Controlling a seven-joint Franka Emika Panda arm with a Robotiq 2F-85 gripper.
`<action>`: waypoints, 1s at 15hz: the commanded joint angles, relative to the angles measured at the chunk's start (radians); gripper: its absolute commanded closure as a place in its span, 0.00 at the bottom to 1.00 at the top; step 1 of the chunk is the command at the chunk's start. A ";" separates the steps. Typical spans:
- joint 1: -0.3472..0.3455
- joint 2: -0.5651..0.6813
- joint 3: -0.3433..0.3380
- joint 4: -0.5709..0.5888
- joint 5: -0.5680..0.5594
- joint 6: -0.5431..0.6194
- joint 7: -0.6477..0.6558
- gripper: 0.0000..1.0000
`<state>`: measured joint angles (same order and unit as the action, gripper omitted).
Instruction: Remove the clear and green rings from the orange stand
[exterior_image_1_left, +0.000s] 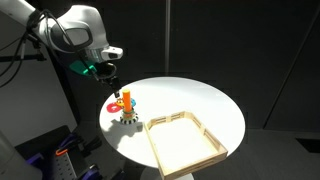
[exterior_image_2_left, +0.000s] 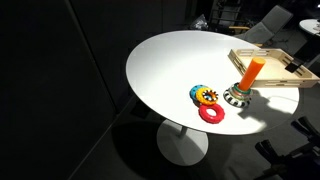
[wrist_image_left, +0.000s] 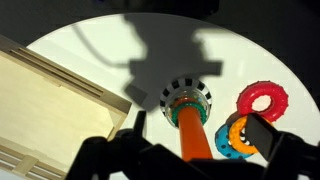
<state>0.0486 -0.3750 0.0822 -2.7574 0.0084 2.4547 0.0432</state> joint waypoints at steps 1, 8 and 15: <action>-0.009 0.062 0.016 -0.022 -0.029 0.121 0.041 0.00; -0.029 0.244 0.022 0.034 -0.109 0.284 0.090 0.00; -0.009 0.274 0.005 0.033 -0.081 0.301 0.060 0.00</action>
<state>0.0340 -0.0993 0.0941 -2.7245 -0.0739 2.7582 0.1050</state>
